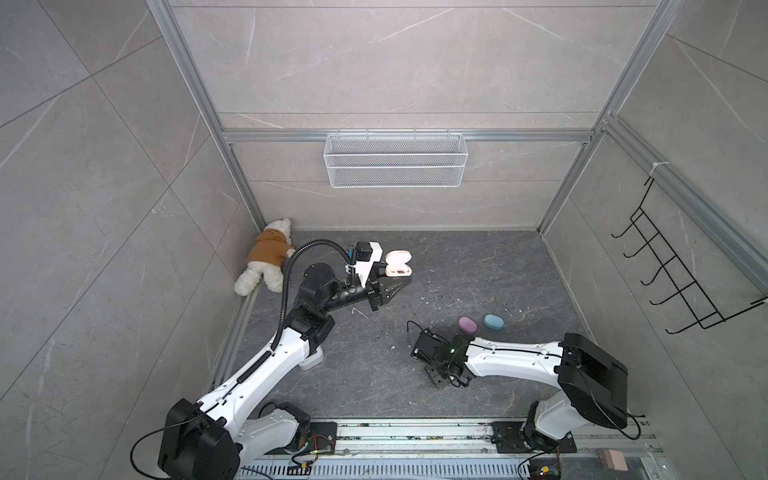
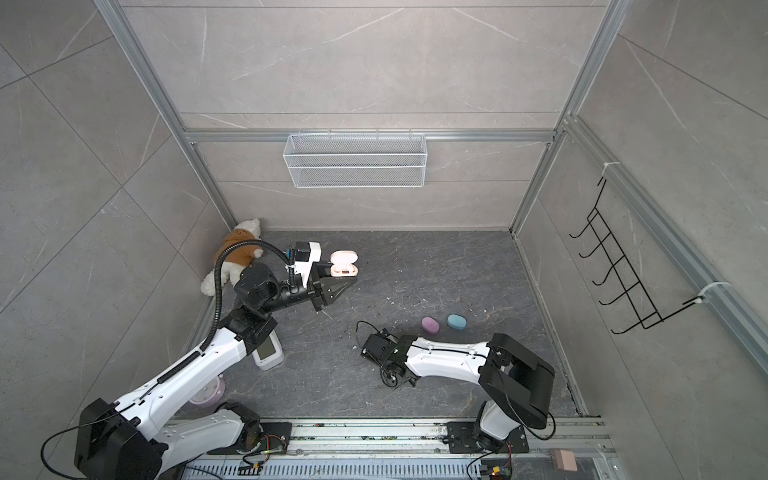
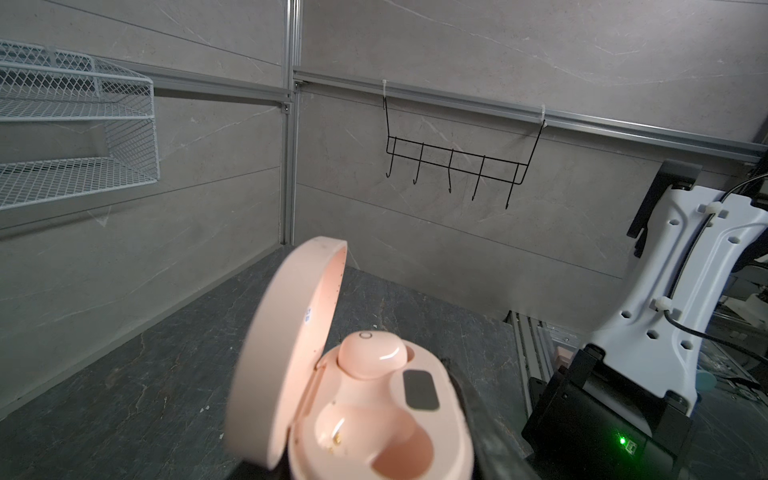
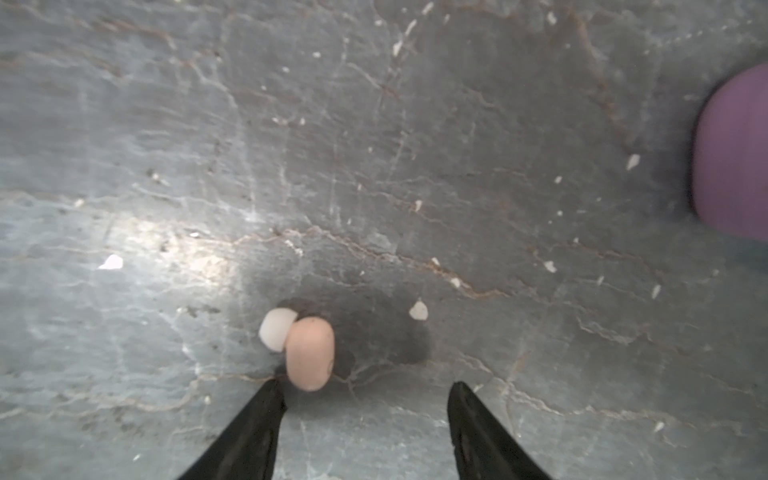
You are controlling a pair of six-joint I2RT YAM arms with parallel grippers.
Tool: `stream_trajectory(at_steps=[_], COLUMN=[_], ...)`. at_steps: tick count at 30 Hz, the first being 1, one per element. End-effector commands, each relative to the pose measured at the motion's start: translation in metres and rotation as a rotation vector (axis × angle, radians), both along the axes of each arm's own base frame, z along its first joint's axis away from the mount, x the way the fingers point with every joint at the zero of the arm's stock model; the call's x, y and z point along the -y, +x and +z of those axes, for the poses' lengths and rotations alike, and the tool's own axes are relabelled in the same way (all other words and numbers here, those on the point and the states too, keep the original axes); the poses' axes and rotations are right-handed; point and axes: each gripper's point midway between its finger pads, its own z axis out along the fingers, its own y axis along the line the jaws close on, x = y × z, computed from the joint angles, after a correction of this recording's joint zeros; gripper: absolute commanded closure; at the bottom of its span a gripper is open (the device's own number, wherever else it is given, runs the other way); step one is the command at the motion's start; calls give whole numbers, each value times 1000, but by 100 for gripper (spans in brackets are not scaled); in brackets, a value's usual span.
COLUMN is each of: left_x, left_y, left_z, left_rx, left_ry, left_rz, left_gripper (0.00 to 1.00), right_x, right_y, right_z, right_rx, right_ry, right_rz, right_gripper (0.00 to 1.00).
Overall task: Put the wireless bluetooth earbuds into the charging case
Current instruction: 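Align the open right gripper above the second peach earbud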
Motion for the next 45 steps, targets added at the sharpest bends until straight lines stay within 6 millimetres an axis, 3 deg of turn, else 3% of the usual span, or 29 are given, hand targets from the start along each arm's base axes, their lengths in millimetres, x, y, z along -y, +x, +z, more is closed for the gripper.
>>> stream_trajectory(at_steps=[1,19,25,32,37,42,45], left_x=[-3,-6,-5,-5,-6,-7,-7], left_y=[-11,-15,-14,-14,-17,-19,-20], left_z=[20,22,20,17,17,17,17], left_rx=[54,66,61,52,50,49,50], left_ry=[-33,-28,-27,-19,-16,-7,-8], left_rz=[-26,-20,-21,-25,-28,-30,-31], left_gripper=[100,100,100,100,99,100,100], right_x=[9,16,24,-4,-22,-25,-26], right_y=[6,26,27,17,23,29,29], right_z=[1,3,16,32,37,37,28], right_rx=[28,38,34,-55,-100,-157,-200], right_ry=[-44,-44,-19,184,254,295,335], right_rz=[-50,-87,-157,-239,-331,-419,-457], right_gripper=[35,35,35,34,36,43,54])
